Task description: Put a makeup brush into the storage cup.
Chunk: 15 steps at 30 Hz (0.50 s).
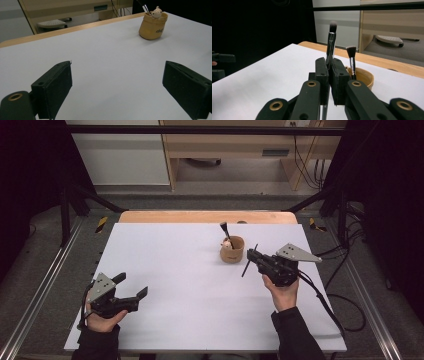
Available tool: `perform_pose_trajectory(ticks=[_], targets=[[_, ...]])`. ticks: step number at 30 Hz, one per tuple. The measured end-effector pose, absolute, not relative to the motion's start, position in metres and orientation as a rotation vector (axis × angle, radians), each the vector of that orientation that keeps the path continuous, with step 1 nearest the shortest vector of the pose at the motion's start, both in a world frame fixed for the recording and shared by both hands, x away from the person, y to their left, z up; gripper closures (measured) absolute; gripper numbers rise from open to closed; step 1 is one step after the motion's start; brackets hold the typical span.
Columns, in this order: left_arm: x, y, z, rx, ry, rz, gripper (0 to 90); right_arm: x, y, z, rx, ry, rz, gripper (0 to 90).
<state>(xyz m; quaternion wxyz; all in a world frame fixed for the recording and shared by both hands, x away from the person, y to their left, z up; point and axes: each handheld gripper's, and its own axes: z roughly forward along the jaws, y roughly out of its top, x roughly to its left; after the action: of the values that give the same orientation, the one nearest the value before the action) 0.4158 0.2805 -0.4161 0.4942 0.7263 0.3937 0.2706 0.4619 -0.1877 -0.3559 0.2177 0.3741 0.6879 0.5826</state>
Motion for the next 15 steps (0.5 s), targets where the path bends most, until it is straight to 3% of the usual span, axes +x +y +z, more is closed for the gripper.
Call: perform_pose_trajectory(ticks=[15], targets=[[0.419, 0.285, -0.422, 1.778, 0.972, 0.650, 7.6, 0.482, -0.177, -0.352, 1.046, 1.893, 1.572, 85.4]])
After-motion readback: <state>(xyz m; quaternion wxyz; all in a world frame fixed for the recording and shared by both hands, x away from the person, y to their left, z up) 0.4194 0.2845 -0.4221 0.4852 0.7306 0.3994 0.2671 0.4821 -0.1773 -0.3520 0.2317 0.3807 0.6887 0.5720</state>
